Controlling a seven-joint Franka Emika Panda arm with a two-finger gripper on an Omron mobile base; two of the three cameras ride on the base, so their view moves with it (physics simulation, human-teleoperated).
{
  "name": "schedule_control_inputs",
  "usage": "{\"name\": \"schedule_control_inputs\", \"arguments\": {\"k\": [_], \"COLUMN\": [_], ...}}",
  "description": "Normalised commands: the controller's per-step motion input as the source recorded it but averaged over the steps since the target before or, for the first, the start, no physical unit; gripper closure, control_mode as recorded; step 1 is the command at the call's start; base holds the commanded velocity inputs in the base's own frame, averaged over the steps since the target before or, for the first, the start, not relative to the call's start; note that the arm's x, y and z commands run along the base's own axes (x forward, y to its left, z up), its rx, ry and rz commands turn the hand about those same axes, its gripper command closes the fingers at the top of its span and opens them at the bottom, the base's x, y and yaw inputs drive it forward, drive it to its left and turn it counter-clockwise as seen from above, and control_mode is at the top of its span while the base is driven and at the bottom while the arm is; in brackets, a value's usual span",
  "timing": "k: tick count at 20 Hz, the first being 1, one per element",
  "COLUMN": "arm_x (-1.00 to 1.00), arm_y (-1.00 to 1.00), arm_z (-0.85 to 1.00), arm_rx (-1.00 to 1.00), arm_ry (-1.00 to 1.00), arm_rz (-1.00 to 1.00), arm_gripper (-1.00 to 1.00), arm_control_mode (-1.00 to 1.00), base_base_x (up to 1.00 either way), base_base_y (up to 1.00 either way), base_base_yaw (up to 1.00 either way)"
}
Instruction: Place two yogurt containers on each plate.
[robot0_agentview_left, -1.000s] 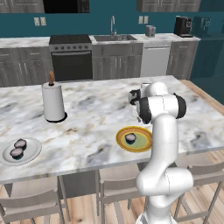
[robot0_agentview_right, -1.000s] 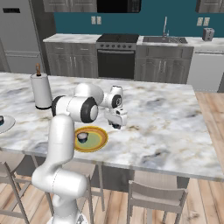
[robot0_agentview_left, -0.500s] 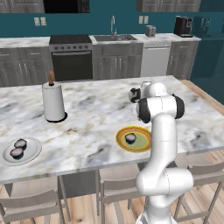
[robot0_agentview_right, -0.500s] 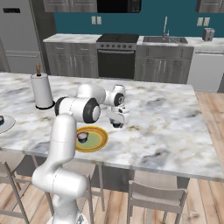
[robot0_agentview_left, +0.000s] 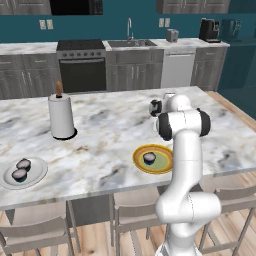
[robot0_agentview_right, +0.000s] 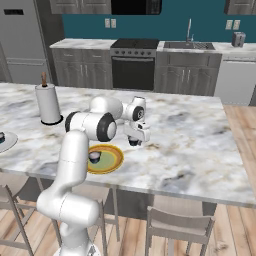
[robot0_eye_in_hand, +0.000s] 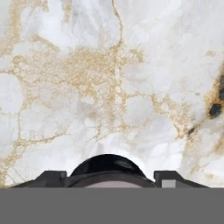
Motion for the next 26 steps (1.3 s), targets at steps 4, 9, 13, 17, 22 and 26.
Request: {"name": "schedule_control_inputs", "arguments": {"k": [4,9,13,17,22,26], "arm_x": [-0.17,-0.6,-1.0,-1.0,-0.93,-0.61], "arm_y": [0.0,-0.07,-0.01,0.08,0.47,0.63], "arm_z": [-0.01,0.27,0.56,0.43,0.12,0.08], "arm_rx": [0.0,0.02,0.1,0.1,0.03,-0.01], "arm_ry": [-0.01,-0.02,-0.04,-0.04,0.0,0.0], "arm_rz": [0.0,-0.04,-0.06,-0.05,-0.05,-0.01], "arm_gripper": [1.0,1.0,1.0,1.0,1.0,1.0], "arm_control_mode": [-1.0,-1.0,-1.0,-1.0,-1.0,-1.0], "base_base_x": [0.0,0.0,0.0,0.0,0.0,0.0], "base_base_y": [0.0,0.0,0.0,0.0,0.0,0.0], "base_base_yaw": [0.0,0.0,0.0,0.0,0.0,0.0]}}
